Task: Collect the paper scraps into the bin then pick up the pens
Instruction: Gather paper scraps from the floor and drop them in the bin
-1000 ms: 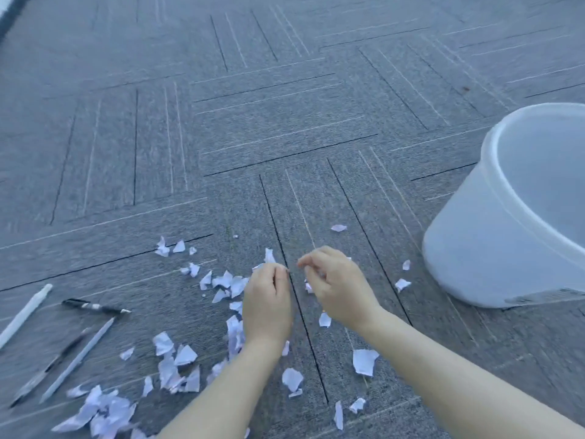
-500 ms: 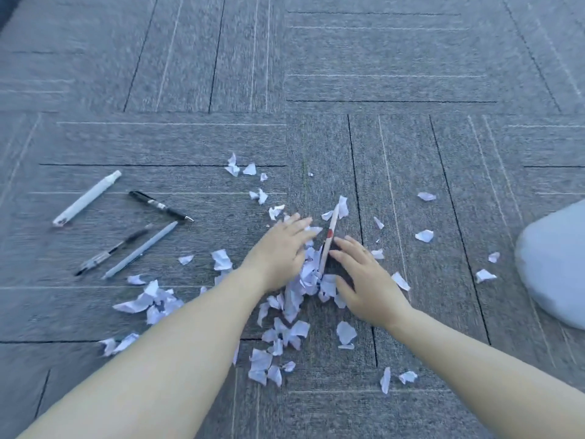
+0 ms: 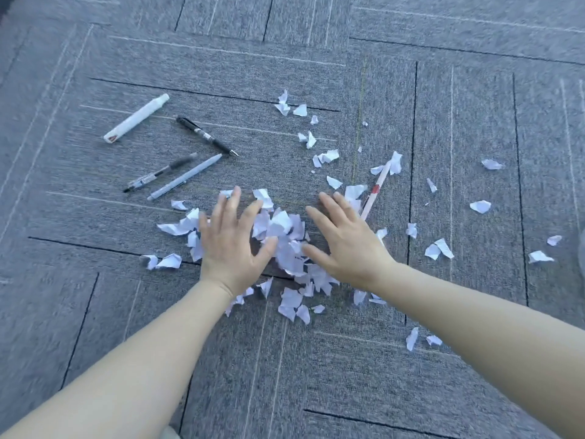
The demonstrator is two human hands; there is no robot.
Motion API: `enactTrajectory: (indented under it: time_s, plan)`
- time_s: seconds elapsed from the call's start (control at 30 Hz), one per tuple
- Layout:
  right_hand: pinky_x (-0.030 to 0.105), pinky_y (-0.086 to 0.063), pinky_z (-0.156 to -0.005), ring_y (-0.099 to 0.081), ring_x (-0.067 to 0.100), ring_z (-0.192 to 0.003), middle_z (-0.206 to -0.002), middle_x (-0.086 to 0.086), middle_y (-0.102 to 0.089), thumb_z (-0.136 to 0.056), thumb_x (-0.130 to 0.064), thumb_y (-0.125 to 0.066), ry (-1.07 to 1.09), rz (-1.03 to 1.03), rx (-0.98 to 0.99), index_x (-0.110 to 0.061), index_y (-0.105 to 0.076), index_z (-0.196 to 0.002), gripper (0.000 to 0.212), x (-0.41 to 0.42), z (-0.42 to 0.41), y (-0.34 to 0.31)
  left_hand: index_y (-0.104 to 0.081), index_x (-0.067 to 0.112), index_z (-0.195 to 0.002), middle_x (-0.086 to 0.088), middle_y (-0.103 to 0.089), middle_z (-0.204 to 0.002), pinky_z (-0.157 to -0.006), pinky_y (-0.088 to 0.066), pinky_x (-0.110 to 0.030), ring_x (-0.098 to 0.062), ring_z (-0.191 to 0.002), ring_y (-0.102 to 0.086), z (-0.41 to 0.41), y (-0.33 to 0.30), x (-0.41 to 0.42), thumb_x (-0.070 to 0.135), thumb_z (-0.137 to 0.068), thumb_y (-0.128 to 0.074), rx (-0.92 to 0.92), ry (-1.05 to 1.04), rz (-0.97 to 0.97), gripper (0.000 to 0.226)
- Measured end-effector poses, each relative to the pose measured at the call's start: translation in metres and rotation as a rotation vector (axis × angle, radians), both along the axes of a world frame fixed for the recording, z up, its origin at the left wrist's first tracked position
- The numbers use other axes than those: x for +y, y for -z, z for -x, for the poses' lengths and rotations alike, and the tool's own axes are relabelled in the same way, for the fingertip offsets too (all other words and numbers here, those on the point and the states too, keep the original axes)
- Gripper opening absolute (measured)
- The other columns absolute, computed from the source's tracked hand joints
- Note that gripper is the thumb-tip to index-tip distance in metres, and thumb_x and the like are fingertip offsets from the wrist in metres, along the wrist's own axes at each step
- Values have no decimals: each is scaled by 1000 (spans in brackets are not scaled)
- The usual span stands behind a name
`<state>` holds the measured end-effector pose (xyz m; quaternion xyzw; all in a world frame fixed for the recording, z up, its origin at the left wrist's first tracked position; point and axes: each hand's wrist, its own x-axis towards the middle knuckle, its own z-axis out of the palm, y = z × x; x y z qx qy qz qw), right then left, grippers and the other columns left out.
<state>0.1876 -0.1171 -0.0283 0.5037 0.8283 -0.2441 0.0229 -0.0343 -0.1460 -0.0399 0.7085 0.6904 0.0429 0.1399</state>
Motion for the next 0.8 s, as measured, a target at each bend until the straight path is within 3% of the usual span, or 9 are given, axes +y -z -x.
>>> enactTrajectory:
  time_s: [0.1, 0.17, 0.27, 0.33, 0.43, 0.5, 0.6, 0.73, 0.8]
  plan:
    - [41, -6, -121, 7, 22, -149, -163, 2, -8, -92, -66, -34, -110, 26, 19, -24, -15, -154, 77, -24, -1, 4, -30, 31, -144, -4, -10, -160, -116, -3, -56, -26, -147, -1, 9, 5, -2, 63, -88, -24, 8, 34, 70, 64]
    - [40, -8, -121, 2, 20, -149, -162, 0, -10, -89, -69, -38, -196, 47, 61, -23, -12, -154, 84, -41, -3, 7, -40, 23, -139, -4, -20, -157, -116, -11, -55, -22, -147, -7, 6, 6, -14, 54, -90, -30, -160, 129, 65, 59]
    - [48, -16, -119, -10, 27, -148, -162, 7, -13, -81, -78, -42, -261, -95, 41, -19, -15, -154, 97, -50, -6, 12, -45, 13, -133, -6, -31, -153, -113, -22, -53, -22, -145, -16, 3, 2, -36, 37, -90, -44, -343, 212, 0, 49]
    - [54, -11, -118, -9, 33, -148, -162, 12, -10, -74, -85, -39, -342, -169, -35, -20, -11, -155, 106, -51, -7, 16, -43, 14, -135, -8, -29, -153, -112, -18, -57, -27, -144, -19, 10, 0, -43, 40, -87, -48, -200, 199, -99, 55]
    - [58, -2, -116, 3, 39, -148, -162, 13, 5, -73, -89, -28, -454, -204, -118, -25, 3, -155, 108, -51, -3, 26, -28, 23, -143, -12, -18, -157, -113, -8, -60, -34, -144, -14, 31, -3, -39, 60, -81, -42, 47, -85, -80, 74]
    - [60, -2, -115, 9, 39, -147, -160, 10, 14, -76, -88, -25, -398, -193, -115, -28, 9, -154, 103, -42, 8, 27, -15, 28, -148, -11, -5, -159, -113, -5, -59, -34, -146, -4, 44, 4, -35, 71, -79, -33, 86, -242, 18, 83]
    - [58, -2, -117, 14, 38, -146, -159, 11, 19, -81, -84, -20, -351, -188, -106, -28, 13, -152, 96, -13, 33, 25, -12, 28, -150, -8, -6, -160, -116, -5, -54, -27, -147, 0, 44, 10, -32, 74, -79, -27, 37, -214, 74, 85]
    - [47, -1, -120, 4, 34, -149, -162, 13, 1, -86, -76, -21, -446, -192, -125, -18, -3, -154, 92, 14, 55, 25, -28, 12, -146, -9, -32, -150, -115, -22, -48, -25, -141, -23, 21, 6, -33, 70, -82, -37, -134, -57, -17, 87]
    - [44, -6, -120, -15, 35, -147, -160, 14, -19, -89, -69, -28, -451, -196, -106, -12, -20, -152, 85, 16, 60, 24, -31, 6, -143, -11, -37, -145, -115, -23, -42, -25, -136, -29, 9, 7, -39, 73, -80, -38, -123, 41, -20, 92]
